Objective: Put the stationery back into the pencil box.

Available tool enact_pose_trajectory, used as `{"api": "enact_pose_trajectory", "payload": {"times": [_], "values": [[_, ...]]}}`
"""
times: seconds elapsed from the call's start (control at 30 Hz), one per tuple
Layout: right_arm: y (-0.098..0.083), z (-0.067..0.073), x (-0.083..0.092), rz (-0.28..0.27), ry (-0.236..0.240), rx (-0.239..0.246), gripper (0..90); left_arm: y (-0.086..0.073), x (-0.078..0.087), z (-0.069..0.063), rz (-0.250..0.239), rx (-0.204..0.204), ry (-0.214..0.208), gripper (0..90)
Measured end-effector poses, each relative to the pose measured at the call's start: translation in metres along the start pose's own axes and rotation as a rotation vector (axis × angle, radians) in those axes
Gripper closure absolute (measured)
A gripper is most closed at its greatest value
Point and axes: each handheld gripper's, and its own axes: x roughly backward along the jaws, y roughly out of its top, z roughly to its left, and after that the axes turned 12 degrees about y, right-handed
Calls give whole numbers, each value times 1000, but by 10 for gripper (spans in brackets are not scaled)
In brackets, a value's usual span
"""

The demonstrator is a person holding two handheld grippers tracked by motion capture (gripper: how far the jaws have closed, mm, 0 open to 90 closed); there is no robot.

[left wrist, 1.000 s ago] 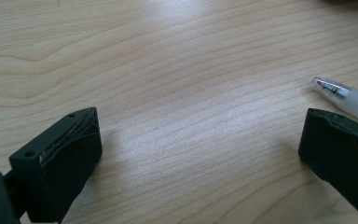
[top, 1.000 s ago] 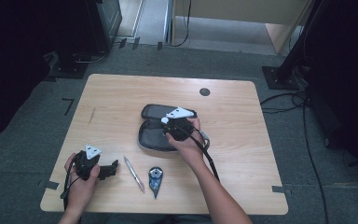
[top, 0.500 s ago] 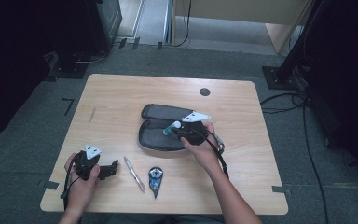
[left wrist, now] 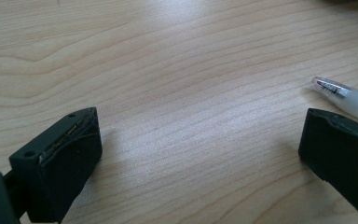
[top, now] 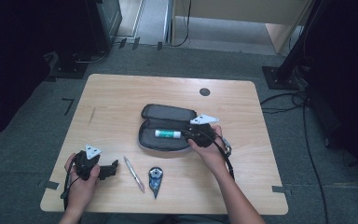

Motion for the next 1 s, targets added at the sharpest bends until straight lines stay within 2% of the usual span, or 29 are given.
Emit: {"api": "enact_pose_trajectory", "payload": {"times": [0.13,0.33,0.43,0.6,0.73,1.0], "values": [[-3,10,7,-17,6,1,588,0,0,0,0,0,0,0],[-15,39,17,-25,20,12,479,0,0,0,-1,1,0,0],[-23,55,20,-25,33,2,408,0,0,0,-1,1,0,0],[-35,80,22,-28,15,-12,213,0,0,0,-1,1,0,0],[-42,99,17,10,-6,-2,0,0,0,0,-1,1,0,0],[-57,122,-8,61,31,-62,0,0,0,0,-1,1,0,0]]}}
